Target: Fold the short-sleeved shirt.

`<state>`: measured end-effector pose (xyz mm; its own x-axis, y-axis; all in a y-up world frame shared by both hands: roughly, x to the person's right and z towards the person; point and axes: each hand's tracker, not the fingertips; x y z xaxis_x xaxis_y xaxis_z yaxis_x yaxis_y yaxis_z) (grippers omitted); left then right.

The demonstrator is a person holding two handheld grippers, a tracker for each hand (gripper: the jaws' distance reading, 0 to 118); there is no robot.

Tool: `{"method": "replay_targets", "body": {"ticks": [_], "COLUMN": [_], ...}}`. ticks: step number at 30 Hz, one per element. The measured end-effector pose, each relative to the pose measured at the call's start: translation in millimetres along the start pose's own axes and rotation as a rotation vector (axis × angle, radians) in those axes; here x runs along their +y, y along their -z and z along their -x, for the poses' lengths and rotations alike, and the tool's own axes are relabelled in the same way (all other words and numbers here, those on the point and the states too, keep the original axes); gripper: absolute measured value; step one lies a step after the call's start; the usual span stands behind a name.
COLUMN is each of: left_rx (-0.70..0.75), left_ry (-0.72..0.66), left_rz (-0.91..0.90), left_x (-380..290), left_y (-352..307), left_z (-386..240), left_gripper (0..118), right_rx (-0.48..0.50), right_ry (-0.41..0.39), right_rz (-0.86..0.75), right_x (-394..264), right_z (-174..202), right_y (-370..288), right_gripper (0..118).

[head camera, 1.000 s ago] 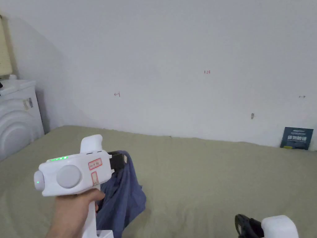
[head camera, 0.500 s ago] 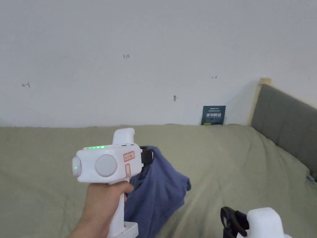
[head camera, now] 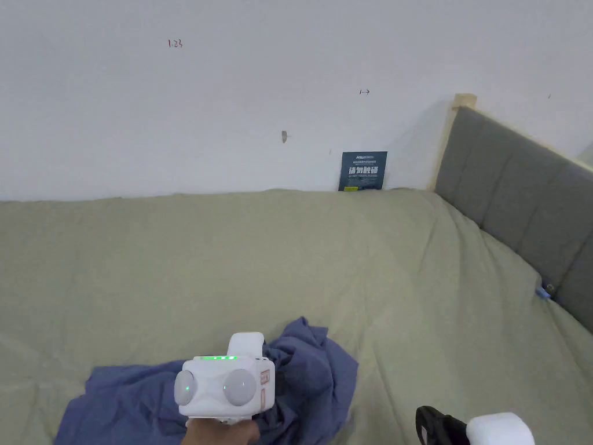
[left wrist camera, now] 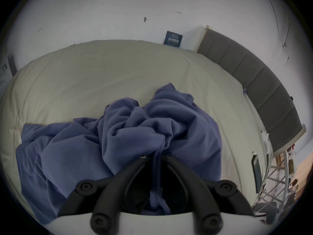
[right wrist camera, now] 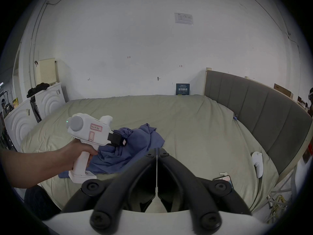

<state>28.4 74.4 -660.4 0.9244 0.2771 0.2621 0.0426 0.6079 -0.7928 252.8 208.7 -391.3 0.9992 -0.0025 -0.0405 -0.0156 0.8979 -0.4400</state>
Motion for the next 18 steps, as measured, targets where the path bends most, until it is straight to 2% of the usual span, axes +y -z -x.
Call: {"method": "replay_targets", "body": {"ticks": [1,2,4,5,8,9,13,16,17,18], "left_rx": [-0.003,-0.011,-0.062,-0.032,-0.097,-0.076,-0.013,0.037,0.064,0.057], "left_ry": [0.019,0.047,0.1,0.085,0.033,0.041,0.014,0.017,0.027,0.026], "left_rz": [-0.031,-0.082,-0.194,-0.275,-0.325,-0.357,-0.323,-0.255,-0.269,-0.269], "left_x": [0.5,-3.0,-15.3,-19.1,-58.1,-71.6,-135.2,-180.5,-191.1,-200.0], "left_y": [-10.2,-36.0,-84.5,-115.7,-198.0,-221.0,-285.1,-301.5,-308.7,-318.0], "left_z": [-0.3,-3.4,-1.6,-1.4,9.9,14.1,40.2,71.1,77.7,78.9], "left_gripper": [76,113,116,118,118,118,118,117,114,106], "right_rx": [0.0,0.003,0.015,0.019,0.045,0.058,0.092,0.104,0.109,0.114], "right_ry": [0.001,0.005,0.011,0.01,0.001,-0.007,-0.026,-0.032,-0.028,-0.023], "right_rz": [0.0,-0.001,-0.007,-0.011,-0.02,-0.023,-0.023,-0.024,-0.021,-0.018], "right_x": [0.2,0.8,-0.5,-1.0,-4.4,-6.5,-21.9,-35.1,-39.0,-42.4], "right_z": [0.6,2.1,7.2,11.6,28.6,34.3,65.5,87.9,93.4,98.1], "right_y": [-2.0,-6.0,-13.4,-18.2,-34.8,-39.1,-55.3,-64.1,-66.2,-67.6], "right_gripper": [1,1,1,1,1,1,1,1,1,1]}}
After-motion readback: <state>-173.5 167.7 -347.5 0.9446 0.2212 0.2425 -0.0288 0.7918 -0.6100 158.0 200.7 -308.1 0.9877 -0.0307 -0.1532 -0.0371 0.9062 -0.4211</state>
